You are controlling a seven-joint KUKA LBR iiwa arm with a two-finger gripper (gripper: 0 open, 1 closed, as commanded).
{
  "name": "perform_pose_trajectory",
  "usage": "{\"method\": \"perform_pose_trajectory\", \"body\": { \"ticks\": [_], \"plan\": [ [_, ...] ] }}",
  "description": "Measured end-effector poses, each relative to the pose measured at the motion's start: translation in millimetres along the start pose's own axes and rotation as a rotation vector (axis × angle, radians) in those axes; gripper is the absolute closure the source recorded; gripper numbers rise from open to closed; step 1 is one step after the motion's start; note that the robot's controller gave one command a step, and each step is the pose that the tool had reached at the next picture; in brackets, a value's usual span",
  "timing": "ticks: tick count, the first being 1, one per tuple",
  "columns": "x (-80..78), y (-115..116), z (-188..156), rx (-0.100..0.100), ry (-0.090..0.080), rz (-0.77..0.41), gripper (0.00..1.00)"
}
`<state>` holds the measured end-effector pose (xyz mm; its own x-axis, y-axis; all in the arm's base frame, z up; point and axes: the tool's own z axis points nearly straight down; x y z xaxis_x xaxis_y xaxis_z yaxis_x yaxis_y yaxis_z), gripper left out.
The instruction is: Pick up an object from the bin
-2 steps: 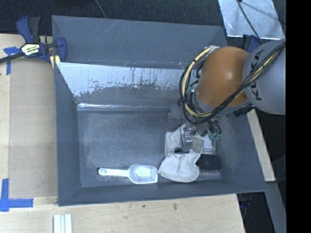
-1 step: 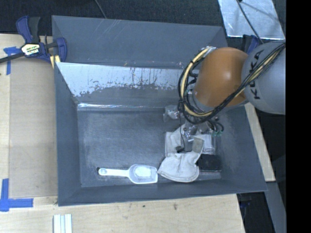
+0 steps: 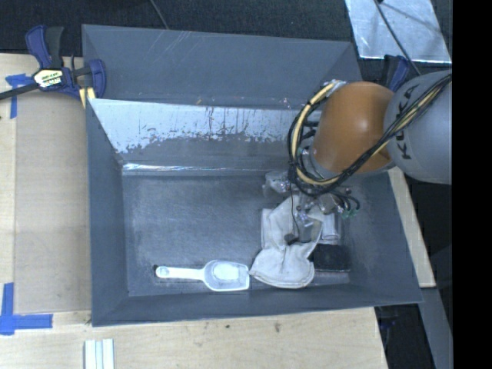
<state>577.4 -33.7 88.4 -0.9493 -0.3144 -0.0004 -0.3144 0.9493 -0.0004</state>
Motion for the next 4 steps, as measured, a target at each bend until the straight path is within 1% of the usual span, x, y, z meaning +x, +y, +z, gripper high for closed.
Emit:
{"method": "perform_pose_trajectory", "body": {
  "ticks": [1, 2, 3, 4],
  "plan": [
    [7.1, -20.5, 15.0, 0.0, -0.008, 0.035, 1.0],
    [7.1, -20.5, 15.0, 0.0, -0.008, 0.036, 1.0],
    [-7.0, -37.9, -99.1, 0.0, -0.003, 0.043, 1.0],
    [-6.9, -37.9, -99.1, 0.0, -0.003, 0.044, 1.0]
  ]
}}
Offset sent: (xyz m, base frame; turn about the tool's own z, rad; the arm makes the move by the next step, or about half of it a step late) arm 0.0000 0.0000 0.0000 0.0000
